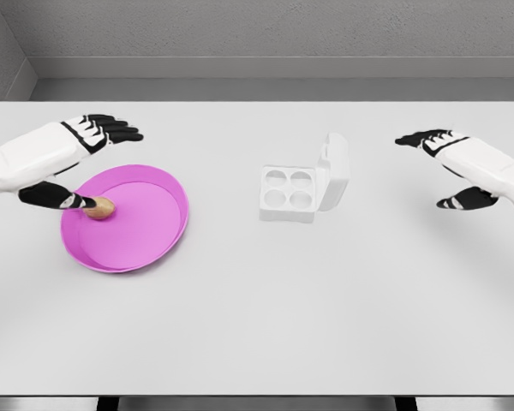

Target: Pack egg into the box and close the box lid

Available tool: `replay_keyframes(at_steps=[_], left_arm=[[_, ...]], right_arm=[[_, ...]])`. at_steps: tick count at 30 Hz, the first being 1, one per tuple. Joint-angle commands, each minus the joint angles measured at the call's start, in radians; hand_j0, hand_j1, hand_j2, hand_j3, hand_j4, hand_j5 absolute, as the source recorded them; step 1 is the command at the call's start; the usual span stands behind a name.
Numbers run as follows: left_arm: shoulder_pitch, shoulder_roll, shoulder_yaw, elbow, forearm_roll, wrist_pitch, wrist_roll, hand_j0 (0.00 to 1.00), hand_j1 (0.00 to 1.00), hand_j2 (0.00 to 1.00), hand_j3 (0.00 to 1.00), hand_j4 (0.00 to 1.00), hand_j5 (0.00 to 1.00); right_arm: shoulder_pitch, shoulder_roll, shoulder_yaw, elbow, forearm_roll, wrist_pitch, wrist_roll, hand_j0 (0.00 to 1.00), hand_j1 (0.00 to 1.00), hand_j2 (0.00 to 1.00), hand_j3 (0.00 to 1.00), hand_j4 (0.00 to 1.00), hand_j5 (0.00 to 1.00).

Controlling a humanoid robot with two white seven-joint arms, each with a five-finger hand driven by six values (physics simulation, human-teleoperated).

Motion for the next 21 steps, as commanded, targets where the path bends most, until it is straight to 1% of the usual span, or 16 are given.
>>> replay_keyframes(at_steps=[1, 2, 3, 4, 5, 6, 8, 10, 11, 13, 15, 18, 19, 20, 21], left_arm=[[-0.005, 0.044, -0.063, -0.001, 0.057, 0.045, -0.037, 1.0, 1.0, 1.0, 1.0, 1.0, 1.0], [-0.034, 0.046, -0.103, -0.001, 0.06, 0.05, -0.04, 1.0, 1.0, 1.0, 1.0, 1.0, 1.0], [-0.075, 0.046, -0.159, -0.001, 0.076, 0.067, -0.049, 1.0, 1.0, 1.0, 1.0, 1.0, 1.0], [-0.107, 0.055, -0.215, -0.001, 0.109, 0.116, -0.05, 1.0, 1.0, 1.0, 1.0, 1.0, 1.0], [-0.127, 0.06, -0.247, -0.001, 0.122, 0.133, -0.067, 1.0, 1.0, 1.0, 1.0, 1.0, 1.0], [-0.141, 0.06, -0.267, -0.001, 0.135, 0.148, -0.115, 1.0, 1.0, 1.0, 1.0, 1.0, 1.0], [-0.143, 0.06, -0.27, -0.002, 0.155, 0.174, -0.188, 0.91, 0.91, 0.91, 0.91, 0.91, 0.91], [-0.146, 0.055, -0.295, -0.001, 0.161, 0.205, -0.204, 0.86, 0.86, 0.86, 0.86, 0.86, 0.86], [-0.149, 0.055, -0.301, -0.001, 0.17, 0.213, -0.204, 0.79, 0.79, 0.79, 0.79, 0.79, 0.79], [-0.161, 0.055, -0.301, 0.001, 0.173, 0.231, -0.204, 0.76, 0.76, 0.76, 0.76, 0.76, 0.76], [-0.187, 0.044, -0.301, 0.014, 0.172, 0.259, -0.204, 0.75, 0.75, 0.75, 0.75, 0.75, 0.75], [-0.202, 0.028, -0.301, 0.039, 0.158, 0.272, -0.204, 0.75, 0.75, 0.75, 0.75, 0.75, 0.75], [-0.203, 0.021, -0.301, 0.05, 0.141, 0.272, -0.204, 0.75, 0.75, 0.75, 0.75, 0.75, 0.75], [-0.206, 0.006, -0.301, 0.053, 0.094, 0.272, -0.204, 0.75, 0.75, 0.75, 0.75, 0.75, 0.75], [-0.206, -0.008, -0.301, 0.07, 0.072, 0.272, -0.204, 0.76, 0.76, 0.76, 0.76, 0.76, 0.76]], right_arm=[[0.0, 0.01, 0.026, 0.014, 0.009, 0.001, 0.0, 1.0, 1.0, 1.0, 1.0, 1.0, 1.0], [0.005, 0.019, 0.034, 0.016, 0.009, 0.001, 0.0, 1.0, 1.0, 1.0, 1.0, 1.0, 1.0], [0.005, 0.021, 0.044, 0.02, 0.009, 0.001, 0.0, 1.0, 1.0, 1.0, 1.0, 1.0, 1.0], [0.005, 0.021, 0.051, 0.02, 0.009, 0.001, -0.002, 1.0, 1.0, 1.0, 1.0, 1.0, 1.0], [0.005, 0.021, 0.06, 0.02, 0.009, 0.001, -0.002, 1.0, 1.0, 1.0, 1.0, 1.0, 1.0], [0.005, 0.021, 0.063, 0.02, 0.007, 0.001, -0.003, 1.0, 1.0, 1.0, 1.0, 1.0, 1.0], [0.002, 0.021, 0.069, 0.017, 0.007, 0.001, -0.003, 1.0, 1.0, 1.0, 1.0, 1.0, 1.0], [-0.003, 0.019, 0.074, 0.017, 0.007, 0.001, -0.003, 1.0, 1.0, 1.0, 1.0, 1.0, 1.0], [-0.005, 0.021, 0.075, 0.017, 0.007, 0.001, -0.003, 1.0, 1.0, 1.0, 1.0, 1.0, 1.0], [-0.005, 0.021, 0.077, 0.019, 0.009, 0.001, -0.003, 1.0, 1.0, 1.0, 1.0, 1.0, 1.0], [-0.005, 0.023, 0.077, 0.019, 0.009, 0.001, -0.003, 1.0, 1.0, 1.0, 1.0, 1.0, 1.0], [-0.006, 0.029, 0.077, 0.02, 0.009, 0.001, -0.003, 1.0, 1.0, 1.0, 1.0, 1.0, 1.0], [-0.006, 0.032, 0.078, 0.02, 0.01, 0.001, -0.002, 1.0, 1.0, 1.0, 1.0, 1.0, 1.0], [-0.006, 0.033, 0.078, 0.02, 0.01, 0.001, -0.003, 1.0, 1.0, 1.0, 1.0, 1.0, 1.0], [-0.006, 0.035, 0.078, 0.022, 0.01, 0.001, -0.003, 1.0, 1.0, 1.0, 1.0, 1.0, 1.0]])
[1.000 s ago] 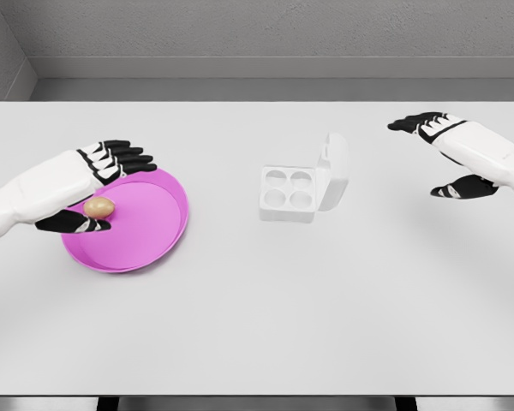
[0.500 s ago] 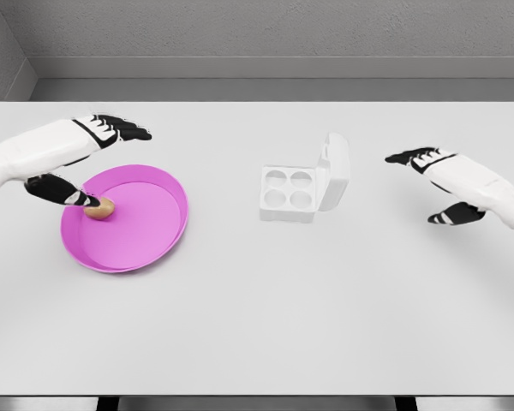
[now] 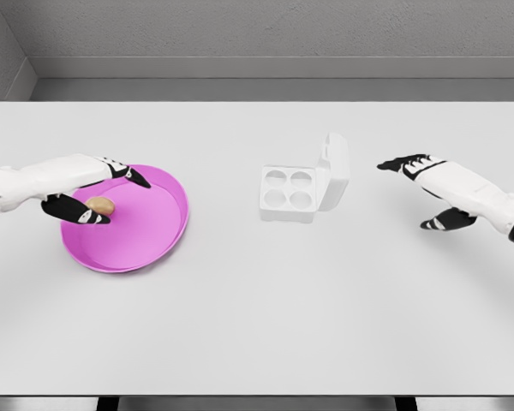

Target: Pack egg into the box and close the box lid

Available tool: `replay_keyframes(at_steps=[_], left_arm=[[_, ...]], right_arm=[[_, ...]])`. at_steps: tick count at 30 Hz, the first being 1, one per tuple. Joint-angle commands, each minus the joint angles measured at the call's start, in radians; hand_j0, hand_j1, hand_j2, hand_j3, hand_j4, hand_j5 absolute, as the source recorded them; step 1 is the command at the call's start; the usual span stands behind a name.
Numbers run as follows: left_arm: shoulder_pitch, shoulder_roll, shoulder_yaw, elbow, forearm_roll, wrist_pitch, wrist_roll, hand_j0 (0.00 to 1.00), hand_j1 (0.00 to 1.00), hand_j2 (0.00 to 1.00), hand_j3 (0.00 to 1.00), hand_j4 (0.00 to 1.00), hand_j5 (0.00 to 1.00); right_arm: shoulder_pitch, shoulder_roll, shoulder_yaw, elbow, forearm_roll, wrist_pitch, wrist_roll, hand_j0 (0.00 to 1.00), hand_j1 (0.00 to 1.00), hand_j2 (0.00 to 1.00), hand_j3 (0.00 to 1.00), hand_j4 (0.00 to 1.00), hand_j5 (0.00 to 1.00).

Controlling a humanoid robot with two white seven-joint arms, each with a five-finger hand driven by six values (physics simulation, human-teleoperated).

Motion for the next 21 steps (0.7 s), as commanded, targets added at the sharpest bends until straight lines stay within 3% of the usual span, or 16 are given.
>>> replay_keyframes(at_steps=[1, 21], left_arm=[[0.0, -0.024, -0.001, 0.033, -0.04, 0.007, -0.001, 0.77, 0.77, 0.77, 0.77, 0.77, 0.77], [0.026, -0.081, 0.006, 0.124, -0.152, 0.013, 0.002, 0.78, 0.78, 0.78, 0.78, 0.78, 0.78]], right_arm=[[0.0, 0.009, 0.0, 0.001, -0.003, 0.0, -0.001, 1.0, 1.0, 1.0, 1.0, 1.0, 1.0], [-0.078, 0.048, 0.065, 0.084, -0.002, 0.0, 0.001, 1.0, 1.0, 1.0, 1.0, 1.0, 1.0]])
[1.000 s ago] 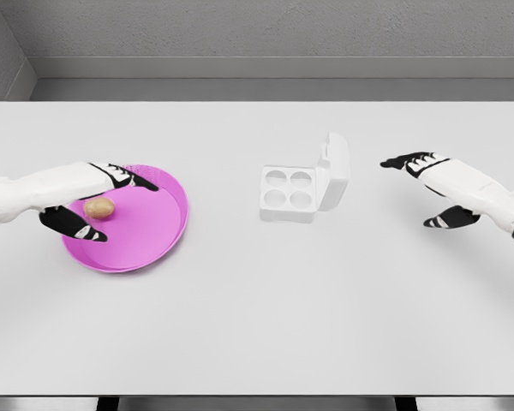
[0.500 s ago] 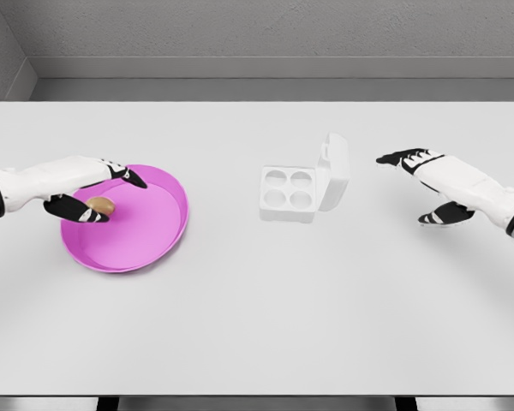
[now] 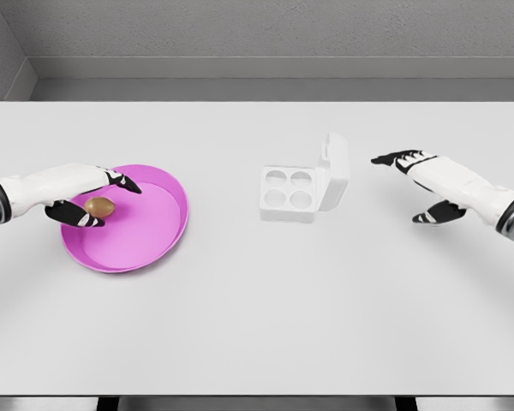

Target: Pack egg into the box and close the box lid

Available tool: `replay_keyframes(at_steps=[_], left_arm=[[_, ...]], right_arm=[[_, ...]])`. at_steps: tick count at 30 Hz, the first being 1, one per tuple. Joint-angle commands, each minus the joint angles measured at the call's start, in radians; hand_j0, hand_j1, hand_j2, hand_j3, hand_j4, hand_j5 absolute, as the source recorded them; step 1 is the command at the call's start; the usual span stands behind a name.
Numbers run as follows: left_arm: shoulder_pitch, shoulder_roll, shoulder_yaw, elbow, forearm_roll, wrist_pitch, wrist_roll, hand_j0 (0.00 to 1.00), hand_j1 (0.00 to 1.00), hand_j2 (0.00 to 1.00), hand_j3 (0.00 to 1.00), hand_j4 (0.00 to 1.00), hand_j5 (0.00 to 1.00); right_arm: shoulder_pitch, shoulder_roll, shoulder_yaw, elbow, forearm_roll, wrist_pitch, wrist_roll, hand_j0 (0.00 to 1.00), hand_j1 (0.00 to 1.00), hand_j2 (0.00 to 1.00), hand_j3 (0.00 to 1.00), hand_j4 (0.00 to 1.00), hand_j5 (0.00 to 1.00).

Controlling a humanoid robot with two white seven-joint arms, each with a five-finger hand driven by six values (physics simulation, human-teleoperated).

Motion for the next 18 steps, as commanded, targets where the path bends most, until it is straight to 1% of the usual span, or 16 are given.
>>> replay_keyframes(at_steps=[1, 3, 4, 7, 11, 12, 18], left_arm=[[0.0, -0.01, 0.0, 0.008, -0.024, 0.001, 0.001, 0.78, 0.78, 0.78, 0.78, 0.78, 0.78], [0.003, -0.025, 0.003, 0.008, -0.066, 0.001, 0.001, 0.77, 0.77, 0.77, 0.77, 0.77, 0.77], [0.003, -0.031, 0.005, 0.009, -0.072, 0.003, 0.0, 0.77, 0.77, 0.77, 0.77, 0.77, 0.77], [0.003, -0.05, 0.008, 0.023, -0.112, 0.003, 0.001, 0.77, 0.77, 0.77, 0.77, 0.77, 0.77], [0.009, -0.054, 0.008, 0.04, -0.126, 0.004, 0.001, 0.75, 0.75, 0.75, 0.75, 0.75, 0.75], [0.009, -0.071, 0.008, 0.043, -0.133, 0.018, 0.001, 0.75, 0.75, 0.75, 0.75, 0.75, 0.75], [0.011, -0.076, 0.008, 0.054, -0.133, 0.024, 0.003, 0.74, 0.74, 0.74, 0.74, 0.74, 0.74]], right_arm=[[0.0, 0.001, 0.003, 0.012, -0.003, 0.001, 0.0, 1.0, 1.0, 1.0, 1.0, 1.0, 1.0], [-0.002, 0.008, 0.003, 0.017, -0.002, 0.001, 0.0, 1.0, 1.0, 1.0, 1.0, 1.0, 1.0], [-0.002, 0.015, 0.003, 0.031, 0.0, -0.001, 0.0, 1.0, 1.0, 1.0, 1.0, 1.0, 1.0], [-0.003, 0.019, 0.019, 0.032, 0.004, -0.001, 0.0, 1.0, 1.0, 1.0, 1.0, 1.0, 1.0], [-0.003, 0.021, 0.023, 0.037, 0.004, -0.001, 0.0, 1.0, 1.0, 1.0, 1.0, 1.0, 1.0], [-0.012, 0.022, 0.026, 0.038, 0.004, -0.001, 0.0, 1.0, 1.0, 1.0, 1.0, 1.0, 1.0], [-0.02, 0.021, 0.034, 0.055, 0.003, -0.001, -0.002, 1.0, 1.0, 1.0, 1.0, 1.0, 1.0]])
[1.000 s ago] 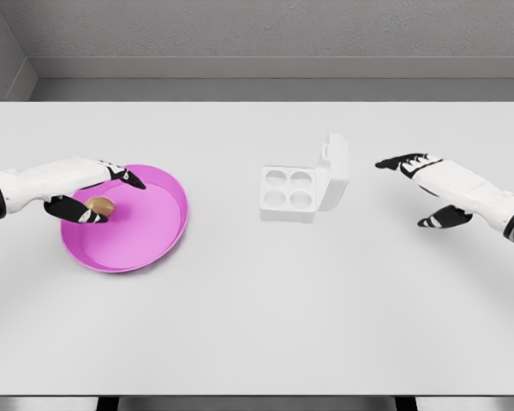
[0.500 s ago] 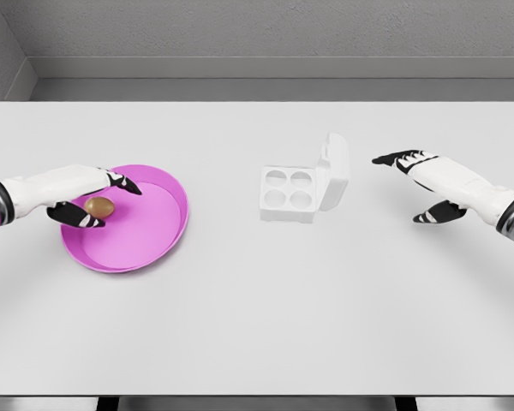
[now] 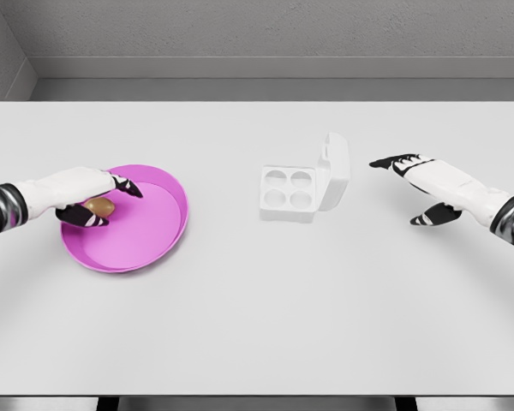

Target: Pack egg into the box and close the box lid

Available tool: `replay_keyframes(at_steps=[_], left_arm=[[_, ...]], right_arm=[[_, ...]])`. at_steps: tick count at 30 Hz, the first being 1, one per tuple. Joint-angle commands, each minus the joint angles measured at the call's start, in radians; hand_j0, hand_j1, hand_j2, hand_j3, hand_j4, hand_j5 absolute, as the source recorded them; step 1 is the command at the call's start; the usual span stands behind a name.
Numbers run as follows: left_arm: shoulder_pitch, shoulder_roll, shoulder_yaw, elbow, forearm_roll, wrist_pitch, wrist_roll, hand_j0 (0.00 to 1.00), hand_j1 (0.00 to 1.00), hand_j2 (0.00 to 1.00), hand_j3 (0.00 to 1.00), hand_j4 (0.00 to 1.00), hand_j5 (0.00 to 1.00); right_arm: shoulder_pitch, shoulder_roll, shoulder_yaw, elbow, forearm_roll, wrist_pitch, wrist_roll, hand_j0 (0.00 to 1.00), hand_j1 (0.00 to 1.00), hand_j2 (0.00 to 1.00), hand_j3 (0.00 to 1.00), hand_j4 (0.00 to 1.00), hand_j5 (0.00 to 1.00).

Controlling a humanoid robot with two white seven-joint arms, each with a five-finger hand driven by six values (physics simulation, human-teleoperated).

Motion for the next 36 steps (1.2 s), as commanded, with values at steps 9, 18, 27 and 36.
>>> replay_keyframes(at_steps=[9, 18, 27, 36], left_arm=[[0.012, -0.004, 0.0, 0.011, -0.012, 0.004, 0.001, 0.74, 0.74, 0.74, 0.74, 0.74, 0.74], [0.014, 0.008, 0.002, 0.002, -0.026, 0.004, 0.001, 0.74, 0.74, 0.74, 0.74, 0.74, 0.74], [0.005, 0.037, -0.009, -0.045, -0.023, 0.022, 0.001, 0.74, 0.74, 0.74, 0.74, 0.74, 0.74], [0.002, 0.065, -0.016, -0.075, -0.086, 0.024, 0.001, 0.74, 0.74, 0.74, 0.74, 0.74, 0.74]], right_arm=[[0.0, -0.003, 0.001, 0.01, -0.005, 0.002, -0.001, 1.0, 1.0, 1.0, 1.0, 1.0, 1.0], [-0.017, 0.008, 0.006, 0.033, -0.005, 0.002, -0.001, 1.0, 1.0, 1.0, 1.0, 1.0, 1.0], [-0.077, 0.029, 0.058, 0.075, -0.005, 0.002, -0.001, 1.0, 1.0, 1.0, 1.0, 1.0, 1.0], [-0.077, 0.029, 0.059, 0.076, -0.005, 0.002, -0.001, 1.0, 1.0, 1.0, 1.0, 1.0, 1.0]])
